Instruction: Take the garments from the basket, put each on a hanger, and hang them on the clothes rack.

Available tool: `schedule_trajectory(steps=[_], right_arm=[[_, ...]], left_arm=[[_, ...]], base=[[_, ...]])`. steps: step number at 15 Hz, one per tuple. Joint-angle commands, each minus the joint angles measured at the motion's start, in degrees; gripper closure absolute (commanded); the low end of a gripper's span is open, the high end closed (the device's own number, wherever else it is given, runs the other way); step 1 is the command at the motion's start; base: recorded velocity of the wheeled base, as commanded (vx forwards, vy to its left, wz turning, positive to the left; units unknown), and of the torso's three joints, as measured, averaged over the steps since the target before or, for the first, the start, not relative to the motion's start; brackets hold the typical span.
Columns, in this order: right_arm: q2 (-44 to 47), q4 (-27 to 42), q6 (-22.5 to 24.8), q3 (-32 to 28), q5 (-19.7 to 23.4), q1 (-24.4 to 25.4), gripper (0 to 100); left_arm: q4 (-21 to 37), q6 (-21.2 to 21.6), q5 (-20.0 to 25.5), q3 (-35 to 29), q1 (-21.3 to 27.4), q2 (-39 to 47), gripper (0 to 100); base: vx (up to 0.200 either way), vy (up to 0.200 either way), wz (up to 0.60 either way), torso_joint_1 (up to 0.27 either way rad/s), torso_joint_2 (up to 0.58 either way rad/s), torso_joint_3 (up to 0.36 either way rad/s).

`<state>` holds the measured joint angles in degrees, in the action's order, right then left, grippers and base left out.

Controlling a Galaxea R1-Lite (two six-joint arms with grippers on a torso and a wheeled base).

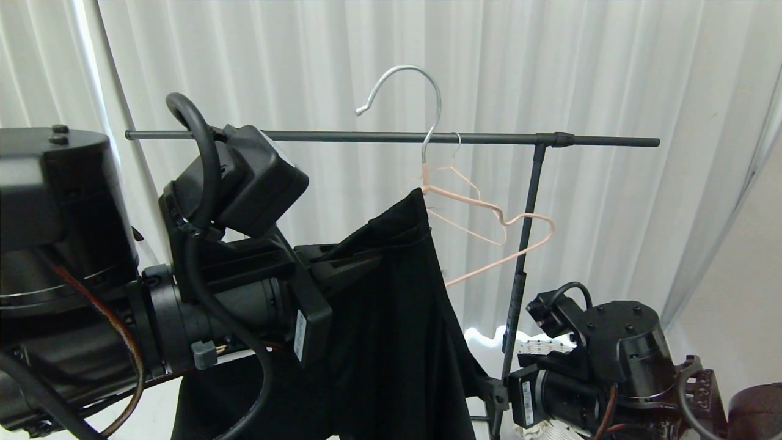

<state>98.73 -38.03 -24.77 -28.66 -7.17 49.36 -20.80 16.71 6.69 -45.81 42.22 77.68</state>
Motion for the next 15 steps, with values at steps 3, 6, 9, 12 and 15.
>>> schedule_trajectory(steps=[3,6,9,12,15], right_arm=[[0.1,0.0,1.0,0.2,-1.6,-3.6,0],[0.0,0.0,5.3,0.1,-2.5,-11.9,0],[-2.8,-0.2,10.8,-2.6,-2.1,-20.0,0],[-5.2,-0.2,10.8,-3.7,-1.9,-23.0,0],[-6.8,0.0,10.8,-3.7,-1.4,-23.6,0]], left_arm=[[0.0,0.2,-0.1,1.5,-0.8,-0.2,100],[0.0,1.9,0.0,3.8,-1.6,-1.5,100],[0.0,1.9,1.3,10.7,-1.5,-2.7,100],[0.0,1.9,2.5,13.5,-1.6,-2.7,100],[0.0,1.9,3.4,15.8,-1.7,-2.4,100]], base=[[0.000,0.000,0.00,0.000,0.00,0.000],[0.000,0.000,0.00,0.000,0.00,0.000],[0.000,0.000,0.00,0.000,0.00,0.000],[0.000,0.000,0.00,0.000,0.00,0.000],[0.000,0.000,0.00,0.000,0.00,0.000]])
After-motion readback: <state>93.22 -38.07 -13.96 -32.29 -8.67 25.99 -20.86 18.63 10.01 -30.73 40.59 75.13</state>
